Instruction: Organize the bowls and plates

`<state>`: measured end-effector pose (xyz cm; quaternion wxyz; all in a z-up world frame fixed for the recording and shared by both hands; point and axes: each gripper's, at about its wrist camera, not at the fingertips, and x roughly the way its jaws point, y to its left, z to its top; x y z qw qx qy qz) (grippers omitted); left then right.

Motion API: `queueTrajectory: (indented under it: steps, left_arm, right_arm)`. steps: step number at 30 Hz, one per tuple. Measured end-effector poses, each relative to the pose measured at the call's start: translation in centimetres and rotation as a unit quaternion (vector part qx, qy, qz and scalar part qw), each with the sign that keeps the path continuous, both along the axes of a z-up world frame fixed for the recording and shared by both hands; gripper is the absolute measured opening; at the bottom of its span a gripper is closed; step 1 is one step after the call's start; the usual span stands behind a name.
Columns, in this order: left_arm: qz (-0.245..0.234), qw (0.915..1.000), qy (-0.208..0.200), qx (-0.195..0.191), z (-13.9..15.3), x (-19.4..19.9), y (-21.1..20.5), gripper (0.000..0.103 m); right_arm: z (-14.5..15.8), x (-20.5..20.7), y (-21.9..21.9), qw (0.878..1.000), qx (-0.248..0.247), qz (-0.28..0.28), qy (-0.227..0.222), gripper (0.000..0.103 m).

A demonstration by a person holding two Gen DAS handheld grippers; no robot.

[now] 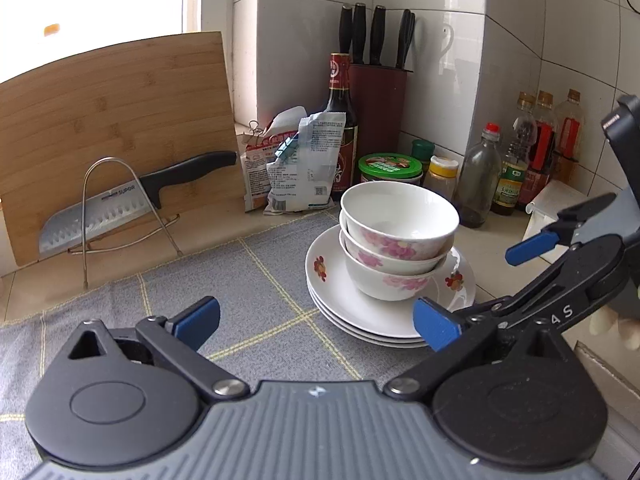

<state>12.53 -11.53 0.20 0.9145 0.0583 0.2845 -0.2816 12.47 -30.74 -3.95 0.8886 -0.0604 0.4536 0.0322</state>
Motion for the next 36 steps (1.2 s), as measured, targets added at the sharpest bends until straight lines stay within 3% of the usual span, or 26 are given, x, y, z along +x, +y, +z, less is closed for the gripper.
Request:
queueTrajectory:
  steps: [5,11,19,36]
  left_arm:
    - [0.017,0.9997,0.017,0.011,1.2,-1.0,1.5,0.102]
    - [0.015,0.9998,0.001,0.014,2.9,-2.3,2.3,0.102]
    - [0.022,0.9996,-0.009,0.018,3.7,-3.2,2.6,0.102]
    - [0.023,0.9992,-0.025,0.022,4.6,-3.8,2.8,0.102]
  right_arm:
    - [1.2,-4.1,1.6,0.992,0.022,-0.124,-0.020,0.103]
    - [2.8,-7.4,3.6,0.982,0.037,-0.175,-0.055,0.103]
    - [4.2,-9.0,4.6,0.975,0.040,-0.200,-0.089,0.103]
    - [5.3,-9.7,5.2,0.973,0.038,-0.201,-0.107,0.103]
